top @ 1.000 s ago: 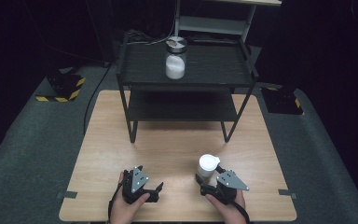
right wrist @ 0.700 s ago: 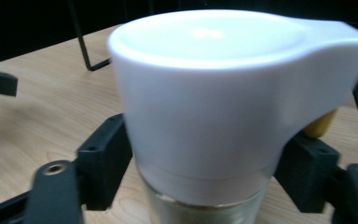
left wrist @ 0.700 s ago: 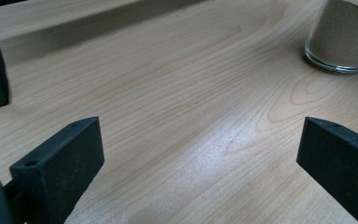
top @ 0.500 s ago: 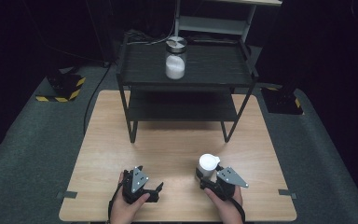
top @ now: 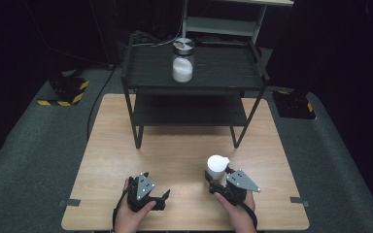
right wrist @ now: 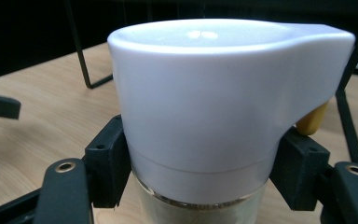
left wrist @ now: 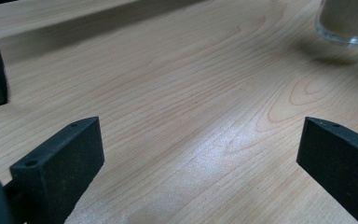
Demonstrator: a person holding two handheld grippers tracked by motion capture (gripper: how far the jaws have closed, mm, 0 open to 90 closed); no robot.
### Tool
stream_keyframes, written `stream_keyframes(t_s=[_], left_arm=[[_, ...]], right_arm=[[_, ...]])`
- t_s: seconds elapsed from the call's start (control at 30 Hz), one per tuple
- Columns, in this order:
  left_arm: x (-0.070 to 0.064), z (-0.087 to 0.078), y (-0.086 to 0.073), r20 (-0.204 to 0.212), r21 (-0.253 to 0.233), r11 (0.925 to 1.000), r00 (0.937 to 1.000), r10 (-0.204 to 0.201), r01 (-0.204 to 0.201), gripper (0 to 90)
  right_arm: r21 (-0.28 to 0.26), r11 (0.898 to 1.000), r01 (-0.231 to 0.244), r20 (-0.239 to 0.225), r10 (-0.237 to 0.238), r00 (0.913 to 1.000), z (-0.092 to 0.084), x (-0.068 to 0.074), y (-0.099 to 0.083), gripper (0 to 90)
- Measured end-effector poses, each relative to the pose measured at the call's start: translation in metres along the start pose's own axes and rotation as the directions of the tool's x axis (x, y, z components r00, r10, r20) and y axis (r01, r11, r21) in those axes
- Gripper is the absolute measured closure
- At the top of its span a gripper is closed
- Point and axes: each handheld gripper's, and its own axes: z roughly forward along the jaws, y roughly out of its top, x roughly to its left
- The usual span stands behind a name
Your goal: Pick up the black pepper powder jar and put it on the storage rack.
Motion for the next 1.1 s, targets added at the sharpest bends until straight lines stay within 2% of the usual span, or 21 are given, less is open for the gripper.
stream_keyframes(t_s=[0.3, 0.47, 0.8, 1.1], left_arm=[[-0.001, 0.0, 0.0, -0.001, 0.001, 1.0, 1.0, 0.004, -0.004, 0.8], [-0.001, 0.0, 0.0, -0.002, 0.0, 1.0, 1.0, 0.007, -0.007, 0.8], [-0.002, 0.0, 0.0, -0.006, 0.001, 1.0, 1.0, 0.007, -0.007, 0.9], [-0.002, 0.0, 0.0, -0.009, -0.002, 1.0, 0.9999, 0.007, -0.007, 0.8]], right_arm=[[-0.03, 0.999, 0.012, 0.018, -0.012, 0.9998, -0.01, -0.001, 0.034, 30.8], [-0.057, 0.998, -0.015, 0.02, 0.016, 0.9997, -0.016, -0.01, 0.055, 30.8], [-0.106, 0.994, 0.011, 0.047, -0.006, 0.9989, -0.024, -0.022, 0.097, 30.8], [-0.114, 0.993, -0.003, 0.038, 0.008, 0.9993, -0.026, -0.028, 0.126, 30.8]])
